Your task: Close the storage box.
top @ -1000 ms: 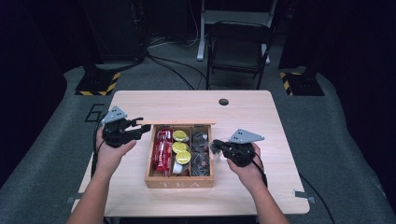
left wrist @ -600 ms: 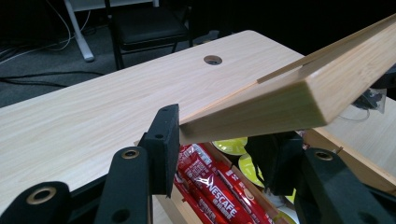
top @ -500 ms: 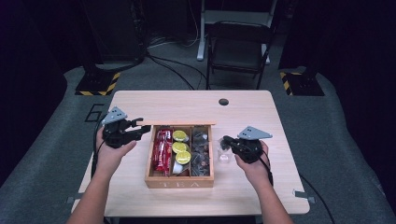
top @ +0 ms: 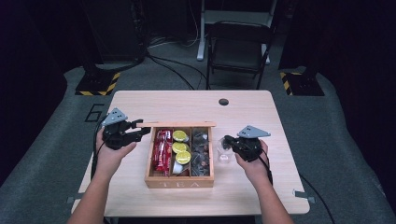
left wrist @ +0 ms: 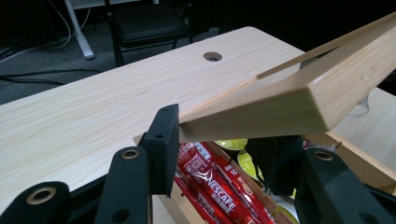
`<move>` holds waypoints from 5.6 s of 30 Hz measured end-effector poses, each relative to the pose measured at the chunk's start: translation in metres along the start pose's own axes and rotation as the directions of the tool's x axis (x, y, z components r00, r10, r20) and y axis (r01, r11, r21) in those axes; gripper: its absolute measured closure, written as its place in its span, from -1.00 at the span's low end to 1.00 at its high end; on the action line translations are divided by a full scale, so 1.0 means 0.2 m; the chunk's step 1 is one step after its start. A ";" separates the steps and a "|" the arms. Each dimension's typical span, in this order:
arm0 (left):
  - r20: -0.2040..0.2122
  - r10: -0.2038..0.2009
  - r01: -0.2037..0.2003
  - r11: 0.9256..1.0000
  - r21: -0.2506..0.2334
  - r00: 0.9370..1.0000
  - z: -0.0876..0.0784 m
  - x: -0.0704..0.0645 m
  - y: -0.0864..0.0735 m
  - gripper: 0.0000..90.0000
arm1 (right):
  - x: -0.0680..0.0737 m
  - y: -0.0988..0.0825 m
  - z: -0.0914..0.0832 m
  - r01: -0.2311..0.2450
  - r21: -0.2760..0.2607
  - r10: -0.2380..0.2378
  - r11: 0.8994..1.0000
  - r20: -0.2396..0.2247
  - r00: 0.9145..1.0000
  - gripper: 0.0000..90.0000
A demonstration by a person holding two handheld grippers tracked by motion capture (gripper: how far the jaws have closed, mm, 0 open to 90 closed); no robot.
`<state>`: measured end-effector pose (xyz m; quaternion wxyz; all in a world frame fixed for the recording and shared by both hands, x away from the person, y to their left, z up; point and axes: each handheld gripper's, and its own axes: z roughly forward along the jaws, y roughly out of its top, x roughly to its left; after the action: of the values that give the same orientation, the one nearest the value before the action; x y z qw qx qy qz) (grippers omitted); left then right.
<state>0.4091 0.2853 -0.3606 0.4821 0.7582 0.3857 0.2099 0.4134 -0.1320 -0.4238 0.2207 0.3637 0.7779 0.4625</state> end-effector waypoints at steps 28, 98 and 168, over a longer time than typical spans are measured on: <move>0.001 -0.004 0.004 1.000 -0.001 1.000 0.00 0.00 0.00 0.20 | 0.00 -0.02 0.03 -0.019 0.018 0.018 1.000 0.004 1.000 0.65; -0.021 0.038 -0.038 0.999 0.006 0.999 -0.11 -0.11 -0.04 0.20 | 0.23 0.29 -0.05 0.064 -0.121 -0.072 0.991 -0.057 0.996 0.11; -0.004 0.086 -0.085 0.992 0.090 0.996 -0.14 -0.25 -0.41 0.15 | 0.39 -0.04 -0.13 0.135 0.022 -0.132 0.991 -0.097 0.986 0.12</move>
<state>0.3271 0.2812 -0.4189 0.4367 0.7940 0.3638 0.2159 0.3432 -0.0900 -0.4191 0.2084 0.2913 0.8167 0.4524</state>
